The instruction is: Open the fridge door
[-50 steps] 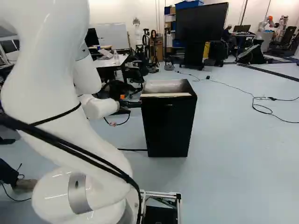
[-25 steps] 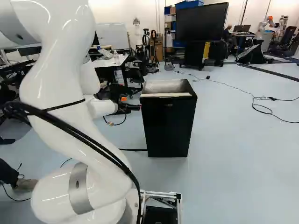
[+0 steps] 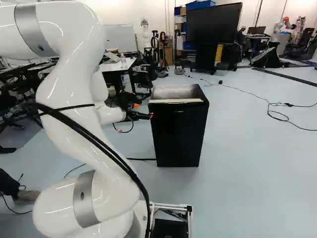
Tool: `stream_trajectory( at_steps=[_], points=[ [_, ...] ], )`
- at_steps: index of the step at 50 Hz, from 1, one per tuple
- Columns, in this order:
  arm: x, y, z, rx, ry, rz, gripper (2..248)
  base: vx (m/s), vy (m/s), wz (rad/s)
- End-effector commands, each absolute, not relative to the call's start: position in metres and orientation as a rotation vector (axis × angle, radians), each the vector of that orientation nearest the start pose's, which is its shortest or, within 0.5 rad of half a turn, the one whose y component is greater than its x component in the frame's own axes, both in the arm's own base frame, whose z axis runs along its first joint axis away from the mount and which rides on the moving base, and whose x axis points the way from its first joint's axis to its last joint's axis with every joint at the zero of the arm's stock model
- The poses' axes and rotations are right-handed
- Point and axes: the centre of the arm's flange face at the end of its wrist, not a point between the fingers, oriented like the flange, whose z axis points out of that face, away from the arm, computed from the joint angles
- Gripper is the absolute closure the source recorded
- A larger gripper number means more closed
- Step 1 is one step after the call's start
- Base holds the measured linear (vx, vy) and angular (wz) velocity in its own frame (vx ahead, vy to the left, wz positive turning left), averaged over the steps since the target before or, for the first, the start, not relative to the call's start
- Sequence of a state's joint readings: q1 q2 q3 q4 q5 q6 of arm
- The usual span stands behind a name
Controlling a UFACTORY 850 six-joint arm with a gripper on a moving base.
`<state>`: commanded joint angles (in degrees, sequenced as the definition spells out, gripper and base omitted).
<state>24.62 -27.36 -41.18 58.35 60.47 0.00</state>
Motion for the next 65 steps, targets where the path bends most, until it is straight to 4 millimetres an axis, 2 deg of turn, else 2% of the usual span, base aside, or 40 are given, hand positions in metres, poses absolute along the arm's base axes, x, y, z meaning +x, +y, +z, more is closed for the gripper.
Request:
stream_trajectory(
  at_steps=[22, 42, 65],
  points=[
    [0.464, 0.129, 0.299, -2.515, 1.188, -1.903, 3, 0.0, 0.0, 0.0],
    [0.478, 0.14, 0.298, -2.492, 1.191, -1.912, 3, 0.0, 0.0, 0.0],
    [0.487, 0.142, 0.297, -2.48, 1.201, -1.917, 3, 0.0, 0.0, 0.0]
  ],
)
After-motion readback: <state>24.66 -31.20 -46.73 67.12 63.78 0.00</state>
